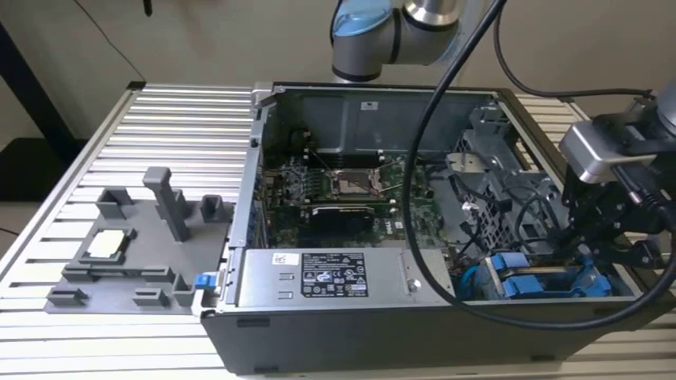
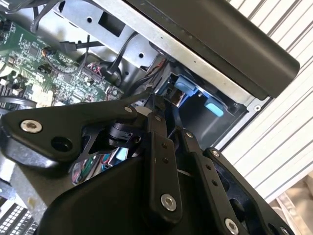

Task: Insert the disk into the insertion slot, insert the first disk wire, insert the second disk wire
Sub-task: 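Insert the first disk wire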

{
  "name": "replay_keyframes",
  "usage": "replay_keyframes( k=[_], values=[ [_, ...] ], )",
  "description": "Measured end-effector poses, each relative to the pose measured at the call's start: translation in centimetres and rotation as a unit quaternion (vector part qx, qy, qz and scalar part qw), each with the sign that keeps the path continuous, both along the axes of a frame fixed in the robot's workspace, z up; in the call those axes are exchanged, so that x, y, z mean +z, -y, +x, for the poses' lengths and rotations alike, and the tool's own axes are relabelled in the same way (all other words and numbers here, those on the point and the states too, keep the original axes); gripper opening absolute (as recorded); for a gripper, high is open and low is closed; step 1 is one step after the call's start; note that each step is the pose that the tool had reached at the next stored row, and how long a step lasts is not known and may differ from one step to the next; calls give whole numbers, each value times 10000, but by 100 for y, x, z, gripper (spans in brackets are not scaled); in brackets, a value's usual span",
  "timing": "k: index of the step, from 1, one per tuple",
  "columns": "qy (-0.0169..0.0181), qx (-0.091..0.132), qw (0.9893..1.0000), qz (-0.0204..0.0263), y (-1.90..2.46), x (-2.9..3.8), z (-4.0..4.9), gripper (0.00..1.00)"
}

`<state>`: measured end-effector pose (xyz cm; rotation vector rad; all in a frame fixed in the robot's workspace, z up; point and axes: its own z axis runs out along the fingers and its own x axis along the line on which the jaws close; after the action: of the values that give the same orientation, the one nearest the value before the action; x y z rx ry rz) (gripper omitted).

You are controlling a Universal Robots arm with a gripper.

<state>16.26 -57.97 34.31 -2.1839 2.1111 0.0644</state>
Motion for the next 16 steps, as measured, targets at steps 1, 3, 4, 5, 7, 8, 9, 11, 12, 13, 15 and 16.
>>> replay_keyframes(
  k=[1,3,4,5,7,8,9,11,12,13,15,16],
  values=[
    [0,0,10000,0,0,-4,0,19],
    [0,0,10000,0,0,-11,0,19],
    [0,-1,10000,0,0,-16,0,19],
    [0,-2,10000,-2,0,-19,0,19],
    [0,-5,10000,-2,0,-25,0,19],
    [0,-5,10000,-1,1,-29,0,19],
    [0,-6,10000,0,1,-34,0,19],
    [0,-7,10000,4,1,-42,2,19],
    [1,-5,10000,14,1,-51,6,19],
    [0,-6,10000,27,3,-57,7,19],
    [-1,-6,10000,27,1,-50,10,19],
    [0,-6,10000,25,2,-51,11,19]
  ],
)
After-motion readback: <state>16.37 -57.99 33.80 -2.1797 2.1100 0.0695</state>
